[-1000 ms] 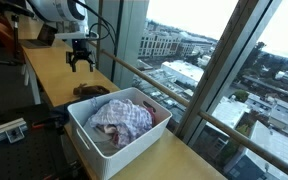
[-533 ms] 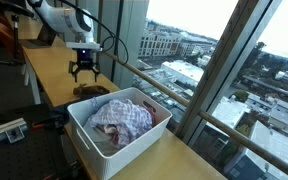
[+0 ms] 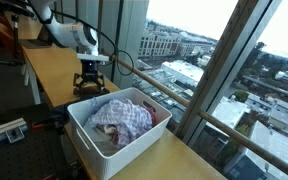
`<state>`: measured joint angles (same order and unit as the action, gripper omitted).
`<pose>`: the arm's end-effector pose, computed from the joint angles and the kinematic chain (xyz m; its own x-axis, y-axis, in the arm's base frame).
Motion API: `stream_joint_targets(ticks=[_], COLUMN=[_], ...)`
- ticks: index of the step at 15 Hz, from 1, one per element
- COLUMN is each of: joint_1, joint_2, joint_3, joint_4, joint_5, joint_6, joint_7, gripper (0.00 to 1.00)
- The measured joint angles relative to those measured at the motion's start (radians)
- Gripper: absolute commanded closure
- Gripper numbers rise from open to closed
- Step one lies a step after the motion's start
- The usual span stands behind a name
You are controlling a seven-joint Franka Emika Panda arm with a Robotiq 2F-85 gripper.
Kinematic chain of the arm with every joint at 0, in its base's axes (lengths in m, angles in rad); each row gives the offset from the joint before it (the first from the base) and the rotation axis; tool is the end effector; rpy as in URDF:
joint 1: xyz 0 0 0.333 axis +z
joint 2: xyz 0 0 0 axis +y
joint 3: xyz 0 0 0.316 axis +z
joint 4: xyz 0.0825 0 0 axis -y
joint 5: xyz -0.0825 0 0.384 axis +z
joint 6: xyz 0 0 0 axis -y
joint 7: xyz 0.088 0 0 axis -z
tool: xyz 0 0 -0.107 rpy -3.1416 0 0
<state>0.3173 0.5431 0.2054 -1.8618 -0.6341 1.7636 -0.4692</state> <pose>0.5234 0.2374 0.2056 0.1830 0.7118 -0.6781 0.9706 -0.2407 0.0094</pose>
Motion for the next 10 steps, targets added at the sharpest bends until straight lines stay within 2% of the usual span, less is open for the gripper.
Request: stream_joint_targets(ticks=[10], joint_1=[-0.019], joint_2=[0.114], joint_3=[0.000], joint_4=[0.024], joint_5=[-0.051], joint_6=[-0.007], joint_7=[-0.056], gripper=[0.00])
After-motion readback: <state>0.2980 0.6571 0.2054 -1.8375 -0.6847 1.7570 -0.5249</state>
